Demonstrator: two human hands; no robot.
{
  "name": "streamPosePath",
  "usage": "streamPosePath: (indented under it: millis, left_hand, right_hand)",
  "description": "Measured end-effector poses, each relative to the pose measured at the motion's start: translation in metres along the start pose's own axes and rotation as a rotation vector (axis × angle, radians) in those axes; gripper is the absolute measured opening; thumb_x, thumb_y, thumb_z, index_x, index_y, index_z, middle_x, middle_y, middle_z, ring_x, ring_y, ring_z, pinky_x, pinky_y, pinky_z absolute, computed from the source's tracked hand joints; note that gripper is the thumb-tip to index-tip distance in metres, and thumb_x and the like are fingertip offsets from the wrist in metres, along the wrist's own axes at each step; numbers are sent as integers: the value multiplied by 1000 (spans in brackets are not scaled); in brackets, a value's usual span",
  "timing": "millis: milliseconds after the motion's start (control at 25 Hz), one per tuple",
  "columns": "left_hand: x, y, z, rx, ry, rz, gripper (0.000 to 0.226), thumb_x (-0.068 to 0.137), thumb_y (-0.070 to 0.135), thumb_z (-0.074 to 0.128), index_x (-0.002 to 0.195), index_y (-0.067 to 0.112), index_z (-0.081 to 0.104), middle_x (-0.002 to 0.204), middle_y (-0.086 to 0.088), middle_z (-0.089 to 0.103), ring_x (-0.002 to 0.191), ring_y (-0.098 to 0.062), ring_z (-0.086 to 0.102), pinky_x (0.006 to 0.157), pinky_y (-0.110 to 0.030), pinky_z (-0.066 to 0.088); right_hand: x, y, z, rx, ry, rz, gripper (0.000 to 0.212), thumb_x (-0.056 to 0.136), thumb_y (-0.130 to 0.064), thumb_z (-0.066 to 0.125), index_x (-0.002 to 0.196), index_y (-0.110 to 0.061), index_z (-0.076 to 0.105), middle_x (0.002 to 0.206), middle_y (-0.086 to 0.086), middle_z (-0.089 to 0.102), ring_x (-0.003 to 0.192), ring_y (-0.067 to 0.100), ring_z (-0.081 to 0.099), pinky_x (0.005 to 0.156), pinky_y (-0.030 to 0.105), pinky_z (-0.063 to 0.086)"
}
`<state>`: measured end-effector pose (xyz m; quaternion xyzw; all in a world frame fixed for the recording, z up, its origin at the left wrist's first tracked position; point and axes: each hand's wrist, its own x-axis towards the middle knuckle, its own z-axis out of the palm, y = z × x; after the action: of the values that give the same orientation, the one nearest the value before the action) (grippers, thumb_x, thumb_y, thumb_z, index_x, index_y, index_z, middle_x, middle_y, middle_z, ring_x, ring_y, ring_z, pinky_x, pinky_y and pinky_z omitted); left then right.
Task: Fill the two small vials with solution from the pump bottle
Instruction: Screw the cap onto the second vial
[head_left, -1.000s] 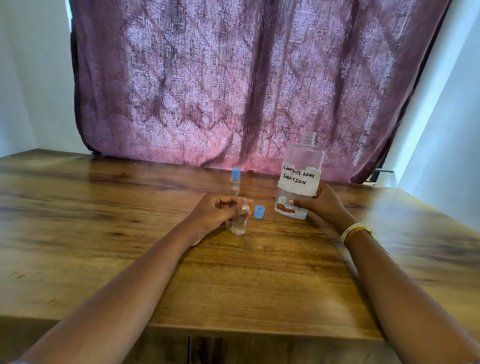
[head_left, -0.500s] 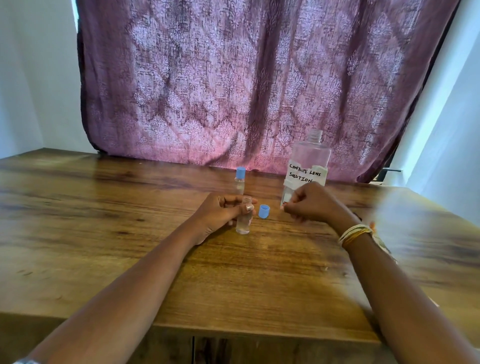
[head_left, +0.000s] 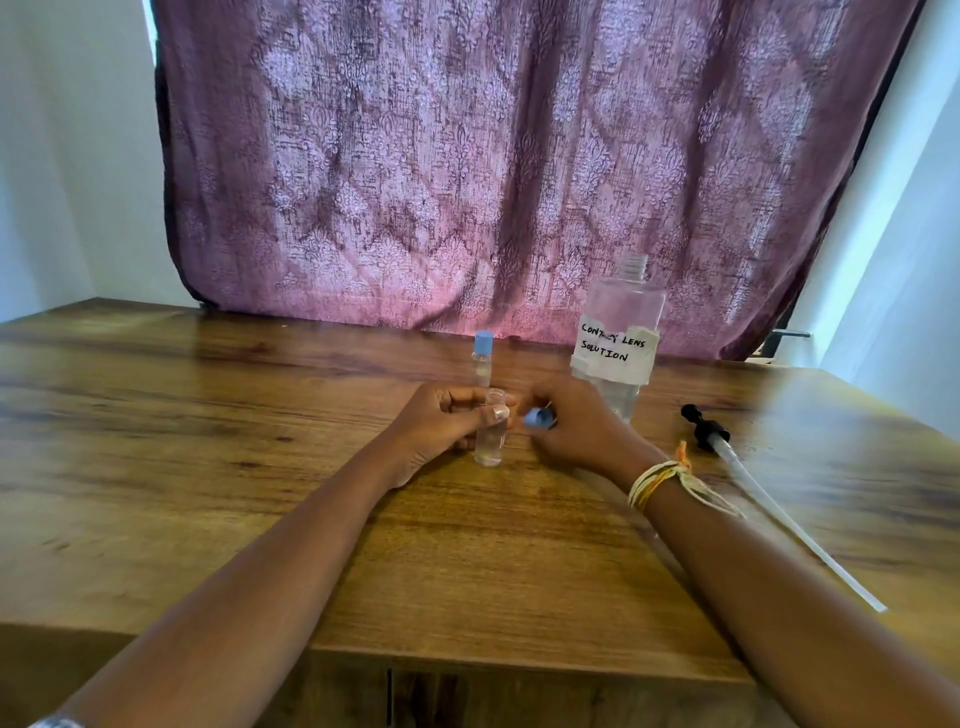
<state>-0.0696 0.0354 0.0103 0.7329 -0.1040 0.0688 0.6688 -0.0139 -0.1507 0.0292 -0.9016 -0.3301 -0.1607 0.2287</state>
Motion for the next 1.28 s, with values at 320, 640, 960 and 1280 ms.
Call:
streamPosePath:
  millis: [320,640,960,1280]
  left_hand:
    - [-1,-1,-2,10,-34,24,34,63,39,80,96,29,79,92,-1,80,89,-17,75,67,-22,57]
    - [1,-2,-4,67,-33,22,22,73,17,83,91,28,79,95,-7,79,96,-26,74,96,-49,55]
    - [2,-4,-4,131,-40,17,23,73,11,83,94,19,79,95,-3,80,93,-17,75,89,-34,56]
    - [1,-4,-5,175,-42,84,19,76,8,80,85,24,81,83,2,79,79,-9,73,75,-26,57]
  right_hand:
    - [-6,-25,-26,786,232,138,25,80,9,69,104,5,67,104,24,70,92,21,64,84,27,53]
    - [-8,-35,-17,834,197,11,26,73,4,78,82,-13,61,87,8,68,80,19,70,77,29,60]
    - [-7,-34,-14,637,58,-65,37,83,2,69,118,-10,66,112,7,71,103,17,69,90,29,56]
    - [-9,-40,-3,621,89,121,59,68,-28,86,119,-14,58,108,2,69,98,8,65,84,27,53]
